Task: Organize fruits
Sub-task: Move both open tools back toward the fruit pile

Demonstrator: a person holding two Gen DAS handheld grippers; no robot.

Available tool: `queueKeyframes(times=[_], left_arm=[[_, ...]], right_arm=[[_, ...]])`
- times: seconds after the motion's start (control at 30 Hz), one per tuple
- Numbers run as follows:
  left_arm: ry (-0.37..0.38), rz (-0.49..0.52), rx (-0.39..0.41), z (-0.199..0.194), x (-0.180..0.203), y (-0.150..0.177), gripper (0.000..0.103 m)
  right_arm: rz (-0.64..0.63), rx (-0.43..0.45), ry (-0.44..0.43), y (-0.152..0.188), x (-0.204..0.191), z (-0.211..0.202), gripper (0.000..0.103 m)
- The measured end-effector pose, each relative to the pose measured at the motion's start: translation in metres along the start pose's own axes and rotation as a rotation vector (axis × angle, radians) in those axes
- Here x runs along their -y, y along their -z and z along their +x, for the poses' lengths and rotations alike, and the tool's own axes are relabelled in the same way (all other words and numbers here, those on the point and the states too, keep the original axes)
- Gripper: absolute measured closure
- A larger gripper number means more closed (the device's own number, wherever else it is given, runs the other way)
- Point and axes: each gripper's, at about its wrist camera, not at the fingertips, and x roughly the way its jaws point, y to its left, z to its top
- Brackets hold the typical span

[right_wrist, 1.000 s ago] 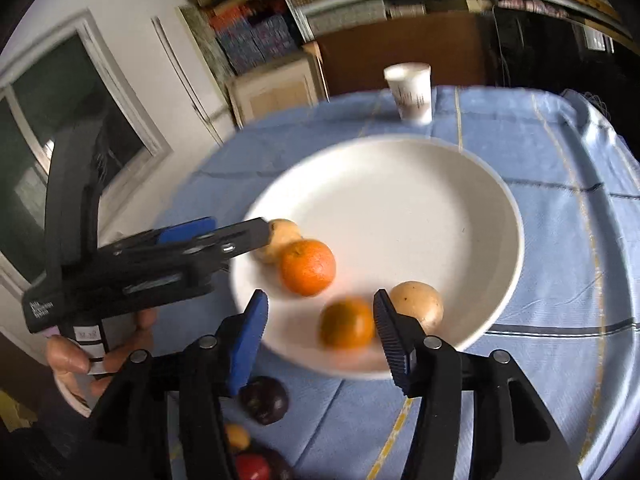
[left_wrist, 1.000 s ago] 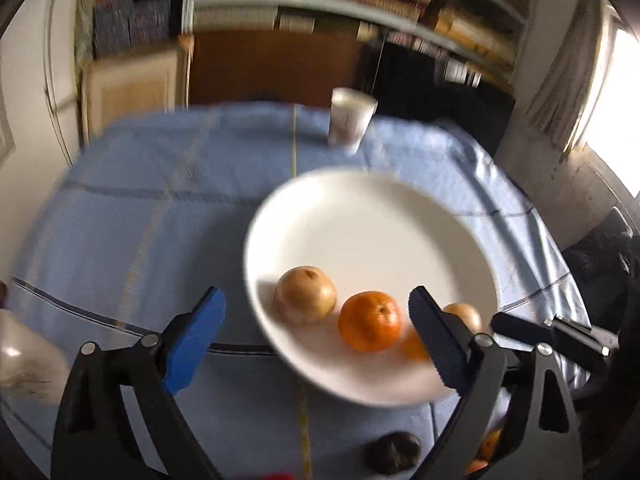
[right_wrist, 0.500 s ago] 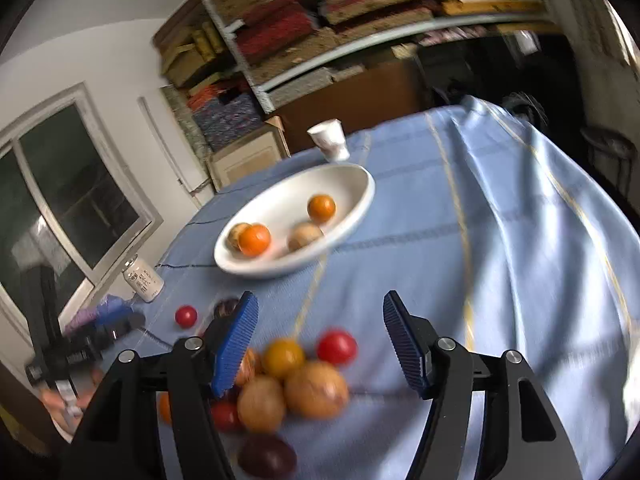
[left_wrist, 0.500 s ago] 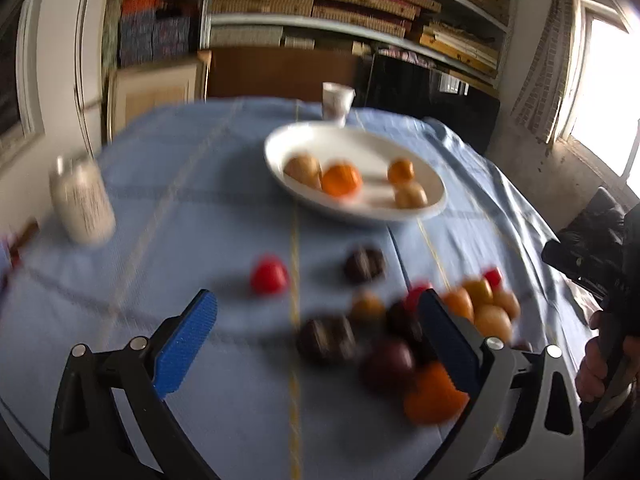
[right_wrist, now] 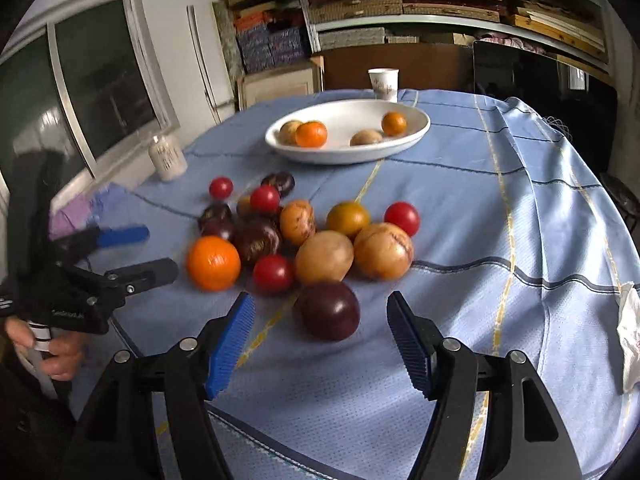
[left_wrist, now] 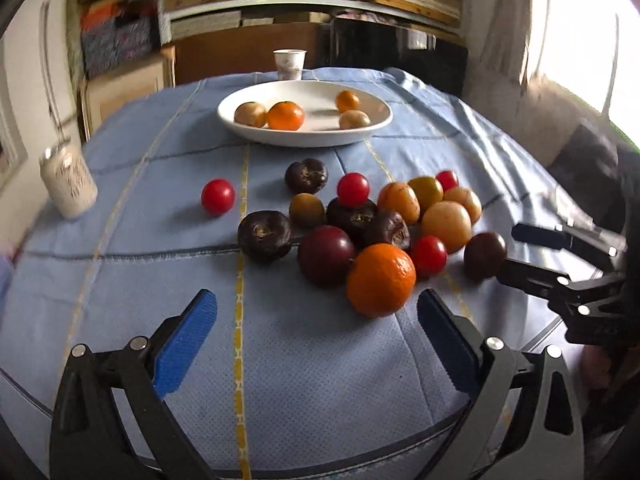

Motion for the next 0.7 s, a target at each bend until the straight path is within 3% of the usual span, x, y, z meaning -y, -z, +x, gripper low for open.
queueKeyframes(times=[0.13,0.43,0.7], left_arm=[[0.001,0.012,-0.005,0.001,0.0,-0.002,0.005],[0.062,-0.166,-0.076,0.015,-0.032,-0.003,0.005],[0.062,-0.15,-0.087,0.017,-0.03,-0.003,0.005]], right_arm=[[-0.021,-0.021,0.002,0.001,-0.006,0.005,0.034],[0.029,-0.035,0.016,0.002,-0.004,0.011,0.034],[0.036,-0.063,0.025,0.001,-0.004,0.017,0.039]])
